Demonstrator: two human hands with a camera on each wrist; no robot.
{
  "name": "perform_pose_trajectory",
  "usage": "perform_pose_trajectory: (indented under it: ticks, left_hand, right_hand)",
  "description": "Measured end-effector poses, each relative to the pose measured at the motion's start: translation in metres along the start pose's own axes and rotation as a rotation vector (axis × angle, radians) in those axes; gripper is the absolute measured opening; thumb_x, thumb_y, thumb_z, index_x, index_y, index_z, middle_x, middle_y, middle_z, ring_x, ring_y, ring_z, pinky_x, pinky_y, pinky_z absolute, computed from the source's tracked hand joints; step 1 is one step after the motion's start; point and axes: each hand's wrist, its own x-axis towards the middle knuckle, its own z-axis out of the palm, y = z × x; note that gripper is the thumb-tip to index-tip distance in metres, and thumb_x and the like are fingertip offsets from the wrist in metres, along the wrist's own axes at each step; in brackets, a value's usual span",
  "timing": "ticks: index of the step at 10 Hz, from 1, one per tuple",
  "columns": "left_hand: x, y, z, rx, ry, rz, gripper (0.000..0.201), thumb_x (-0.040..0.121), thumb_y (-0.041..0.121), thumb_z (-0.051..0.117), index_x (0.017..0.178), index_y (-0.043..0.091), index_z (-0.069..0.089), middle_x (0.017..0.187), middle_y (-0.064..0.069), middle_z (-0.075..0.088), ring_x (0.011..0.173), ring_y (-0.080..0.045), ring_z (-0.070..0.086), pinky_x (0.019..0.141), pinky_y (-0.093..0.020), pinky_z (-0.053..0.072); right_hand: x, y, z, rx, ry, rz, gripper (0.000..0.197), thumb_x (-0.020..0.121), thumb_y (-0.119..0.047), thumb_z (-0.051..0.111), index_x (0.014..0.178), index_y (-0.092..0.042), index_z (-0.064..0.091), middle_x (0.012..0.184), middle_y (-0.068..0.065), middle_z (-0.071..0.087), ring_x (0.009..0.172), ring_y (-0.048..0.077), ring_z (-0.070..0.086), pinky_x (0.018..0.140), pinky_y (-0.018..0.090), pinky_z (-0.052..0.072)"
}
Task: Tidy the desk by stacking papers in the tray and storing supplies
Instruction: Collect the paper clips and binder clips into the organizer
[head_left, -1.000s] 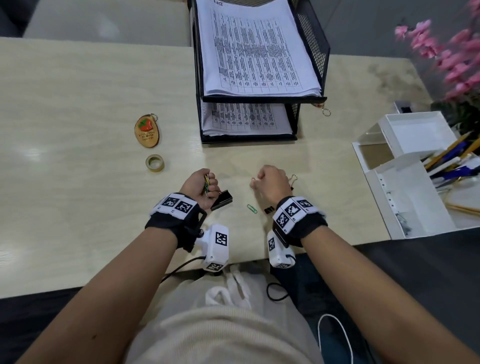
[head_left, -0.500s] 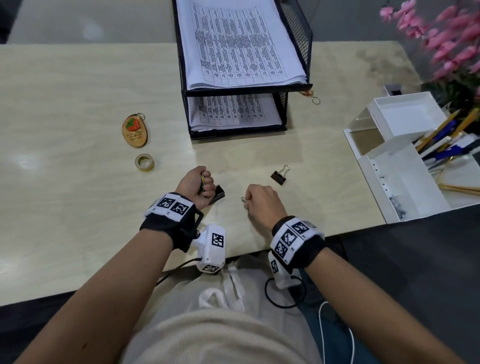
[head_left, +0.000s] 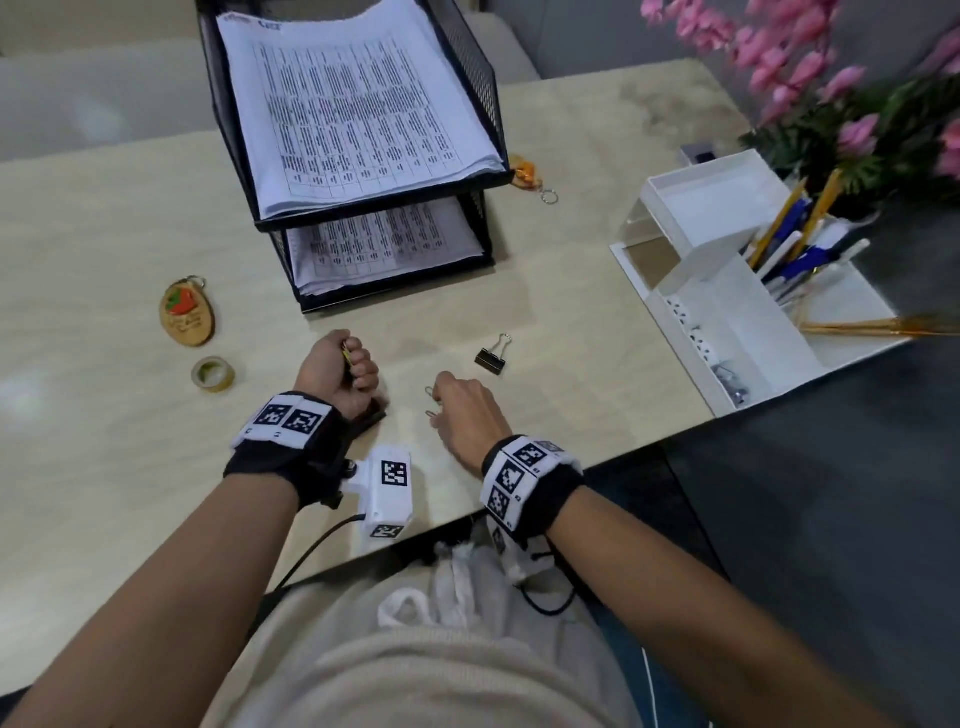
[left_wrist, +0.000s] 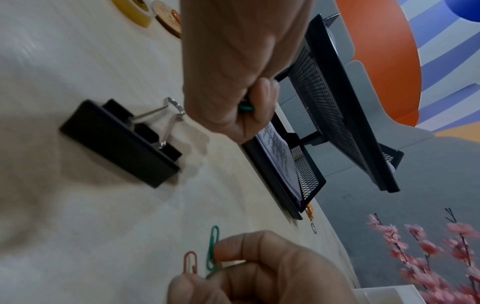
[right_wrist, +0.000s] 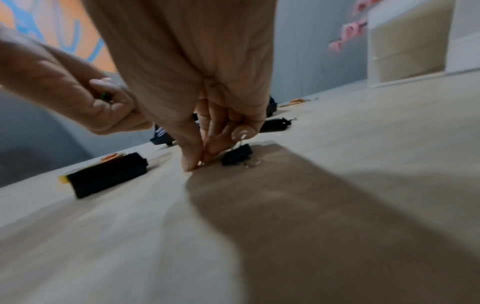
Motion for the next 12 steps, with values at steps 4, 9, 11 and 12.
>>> perform_pose_trajectory:
  ticks: [4, 9, 11, 12]
  left_hand:
    - [0.001, 0.0, -0.012, -0.046, 0.018, -0.032, 0.039, 0.098, 0.026, 0.025, 0.059, 0.019, 0.027, 0.03, 0.005, 0.029, 0.021, -0.006, 0.026, 0.024, -0.013, 0.017]
    - [0.007, -0.001, -0.006, -0.028, 0.018, -0.054, 0.038, 0.097, 0.026, 0.027, 0.06, 0.019, 0.028, 0.031, 0.006, 0.029, 0.021, -0.007, 0.026, 0.023, -0.014, 0.016]
    - [0.014, -0.004, 0.035, -0.03, -0.05, -0.015, 0.039, 0.098, 0.025, 0.025, 0.06, 0.021, 0.027, 0.029, 0.005, 0.027, 0.021, -0.006, 0.026, 0.024, -0.013, 0.017]
    - [0.013, -0.002, 0.051, 0.012, -0.096, -0.003, 0.04, 0.099, 0.027, 0.027, 0.059, 0.021, 0.024, 0.029, 0.006, 0.026, 0.021, -0.005, 0.024, 0.024, -0.014, 0.014]
  right_hand:
    - [0.022, 0.001, -0.006, 0.073, 0.036, 0.092, 0.018, 0.085, -0.004, 0.057, 0.103, -0.002, 0.058, 0.103, 0.02, 0.067, 0.098, 0.036, 0.061, 0.085, 0.041, 0.048]
    - [0.014, -0.015, -0.01, -0.096, -0.039, -0.022, 0.017, 0.086, 0.004, 0.047, 0.099, 0.003, 0.057, 0.105, 0.022, 0.063, 0.099, 0.036, 0.058, 0.081, 0.039, 0.044]
    - [0.011, 0.036, -0.048, 0.291, 0.125, 0.222, 0.019, 0.078, 0.006, 0.05, 0.077, -0.007, 0.063, 0.096, 0.019, 0.066, 0.095, 0.036, 0.058, 0.085, 0.043, 0.051]
    - [0.013, 0.051, -0.056, 0.333, 0.143, 0.208, 0.018, 0.077, 0.003, 0.055, 0.073, -0.01, 0.067, 0.094, 0.019, 0.069, 0.091, 0.037, 0.061, 0.081, 0.044, 0.054]
